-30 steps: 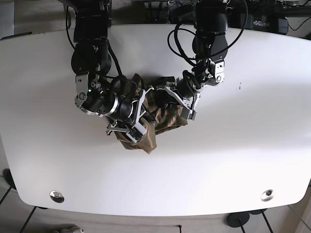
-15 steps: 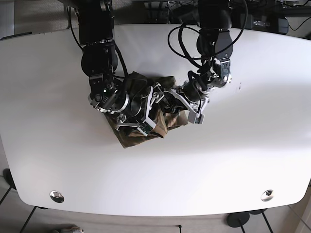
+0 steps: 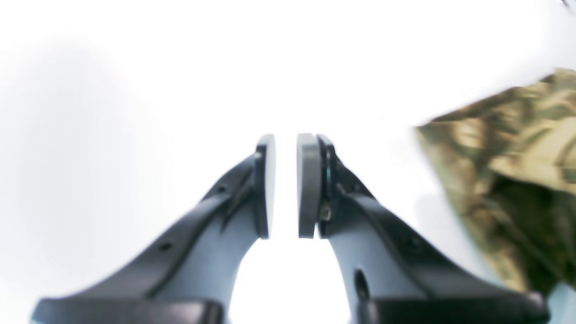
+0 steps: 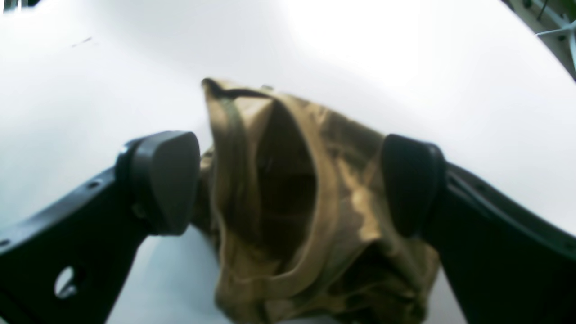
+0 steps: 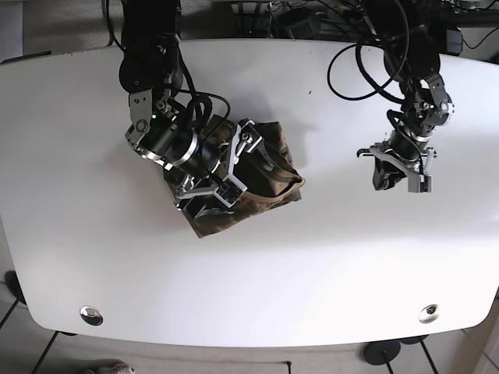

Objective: Fold the T-shirt properly
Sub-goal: 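Hold the bundle with the right gripper and lift the left gripper away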

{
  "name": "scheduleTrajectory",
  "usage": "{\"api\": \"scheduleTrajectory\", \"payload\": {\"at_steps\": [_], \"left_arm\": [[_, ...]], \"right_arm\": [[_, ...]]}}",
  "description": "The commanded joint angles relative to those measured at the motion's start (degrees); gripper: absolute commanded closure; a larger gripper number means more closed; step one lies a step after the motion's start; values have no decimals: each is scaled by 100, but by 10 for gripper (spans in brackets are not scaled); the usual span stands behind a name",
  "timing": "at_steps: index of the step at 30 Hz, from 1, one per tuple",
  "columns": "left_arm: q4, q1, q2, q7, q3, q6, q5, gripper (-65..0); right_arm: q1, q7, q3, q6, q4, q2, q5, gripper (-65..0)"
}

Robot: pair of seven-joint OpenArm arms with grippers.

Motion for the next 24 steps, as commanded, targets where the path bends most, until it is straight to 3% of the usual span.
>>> {"api": "scheduleTrajectory", "payload": {"at_steps": [1, 6, 10, 13, 17, 22, 24], "left_arm": [[93, -70, -229, -123, -31, -57, -94, -68], [93, 18, -272, -123, -31, -57, -94, -68], [93, 141, -176, -123, 4, -57, -94, -68], [93, 124, -114, -123, 4, -57, -85, -68], [110, 115, -114, -123, 83, -57, -85, -68], [137, 150, -132, -123, 514, -57, -94, -68], [189, 159, -123, -123, 760, -57, -94, -68]], "right_arm": [[-40, 99, -20, 6, 83, -39, 107, -614], [-136, 249, -38, 6, -1007, -285, 107, -606], [-110, 644, -513, 6, -1772, -382, 98, -436], [-110, 627, -979, 6, -1816, -409, 98, -366], [-242, 618, -1339, 6, -1227, -409, 98, -369], [-304, 609, -1313, 6, -374, -382, 98, -369], [-304, 609, -970, 6, -163, -391, 98, -366]]}}
